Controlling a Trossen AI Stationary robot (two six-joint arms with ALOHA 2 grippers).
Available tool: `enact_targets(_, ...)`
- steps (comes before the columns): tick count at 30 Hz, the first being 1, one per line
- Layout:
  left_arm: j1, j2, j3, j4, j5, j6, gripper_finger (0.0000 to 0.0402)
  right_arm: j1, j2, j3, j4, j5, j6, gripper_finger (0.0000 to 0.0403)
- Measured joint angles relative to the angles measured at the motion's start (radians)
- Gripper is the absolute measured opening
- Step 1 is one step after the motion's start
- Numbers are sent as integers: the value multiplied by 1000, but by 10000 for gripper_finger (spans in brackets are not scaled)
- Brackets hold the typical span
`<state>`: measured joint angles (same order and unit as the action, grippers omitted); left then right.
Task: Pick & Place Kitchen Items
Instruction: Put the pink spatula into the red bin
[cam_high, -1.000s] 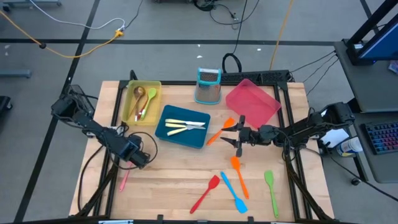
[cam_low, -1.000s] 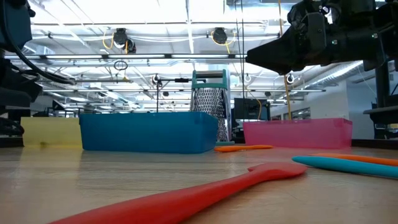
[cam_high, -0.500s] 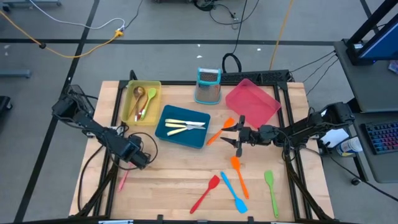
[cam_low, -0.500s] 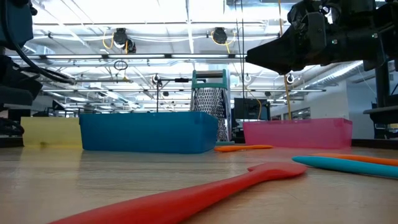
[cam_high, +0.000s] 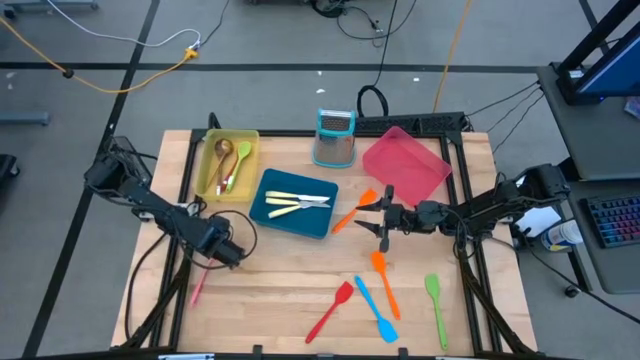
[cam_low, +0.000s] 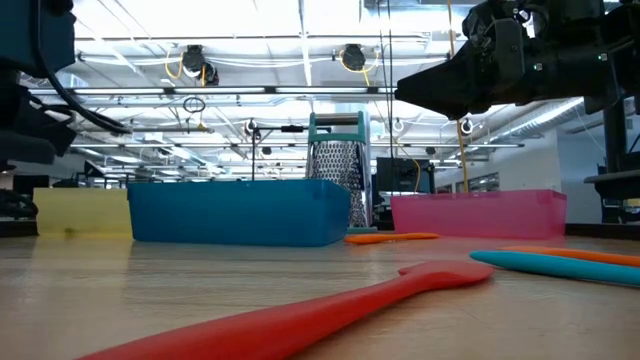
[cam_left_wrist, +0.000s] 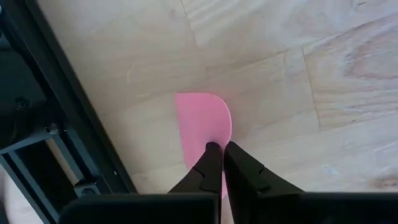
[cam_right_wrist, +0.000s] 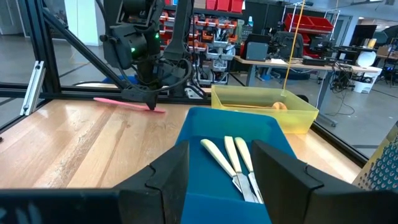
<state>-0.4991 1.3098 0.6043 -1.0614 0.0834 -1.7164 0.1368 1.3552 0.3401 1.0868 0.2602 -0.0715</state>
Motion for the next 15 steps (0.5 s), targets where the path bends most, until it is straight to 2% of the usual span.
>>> enact_targets(6, 29, -1, 86, -17, -26, 72, 4, 0, 0, 0, 0, 0, 0, 167)
enact_targets(15, 68, -2, 325, -205, -222, 145, 3, 0, 0, 0, 0, 0, 0, 167)
